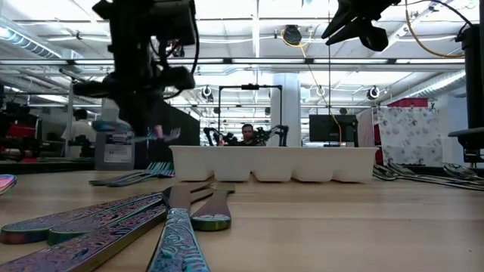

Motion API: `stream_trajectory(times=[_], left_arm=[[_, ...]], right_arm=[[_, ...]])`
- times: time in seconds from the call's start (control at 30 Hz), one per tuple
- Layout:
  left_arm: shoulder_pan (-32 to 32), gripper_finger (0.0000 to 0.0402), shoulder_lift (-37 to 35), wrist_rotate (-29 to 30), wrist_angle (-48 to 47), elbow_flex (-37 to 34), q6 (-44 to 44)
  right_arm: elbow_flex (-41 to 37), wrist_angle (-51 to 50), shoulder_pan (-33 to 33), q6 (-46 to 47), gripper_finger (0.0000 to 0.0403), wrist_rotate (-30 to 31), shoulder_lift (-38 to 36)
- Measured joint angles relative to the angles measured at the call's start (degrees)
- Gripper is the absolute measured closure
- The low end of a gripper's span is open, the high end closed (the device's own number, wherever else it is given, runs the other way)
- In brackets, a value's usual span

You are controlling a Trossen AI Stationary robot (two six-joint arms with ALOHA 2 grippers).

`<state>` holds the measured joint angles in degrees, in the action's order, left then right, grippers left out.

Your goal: Sort silverware

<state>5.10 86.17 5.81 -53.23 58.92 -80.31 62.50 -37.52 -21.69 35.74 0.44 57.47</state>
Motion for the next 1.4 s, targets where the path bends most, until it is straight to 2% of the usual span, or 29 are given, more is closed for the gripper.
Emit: stream_trajectory(times=[0.23, 0.37, 0.63, 0.9, 1.23, 1.4], left_arm=[[2.45, 0.0399, -0.02, 1.32, 0.62, 5.63, 3.30], [4.56, 0.0399, 0.28, 1.83, 5.69, 5.75, 4.60], [6.97, 0.0399, 7.68, 0.56, 14.08, 5.74, 7.58], [6.98, 0.0399, 14.41, -1.97, 16.46, 5.73, 7.02], [8.68, 0.0396, 16.98, -2.39, 20.66, 5.73, 2.93], [9.56, 0.0372, 16.98, -1.79, 21.10, 5.73, 2.81]], right_arm=[[0.00, 0.05, -0.01, -0.65, 0.0341, 0.00, 0.00], [0.00, 0.05, 0.02, -0.80, 0.0341, -0.02, 0.00], [0.00, 0.72, -0.03, -1.38, 0.0341, -0.01, 0.00], [0.02, 1.71, -0.03, -1.55, 0.0341, -0.21, -0.02], [0.02, 1.73, -0.05, -1.92, 0.0341, -0.23, -0.02], [0.02, 1.73, -0.03, -1.92, 0.0341, -0.23, -0.02]])
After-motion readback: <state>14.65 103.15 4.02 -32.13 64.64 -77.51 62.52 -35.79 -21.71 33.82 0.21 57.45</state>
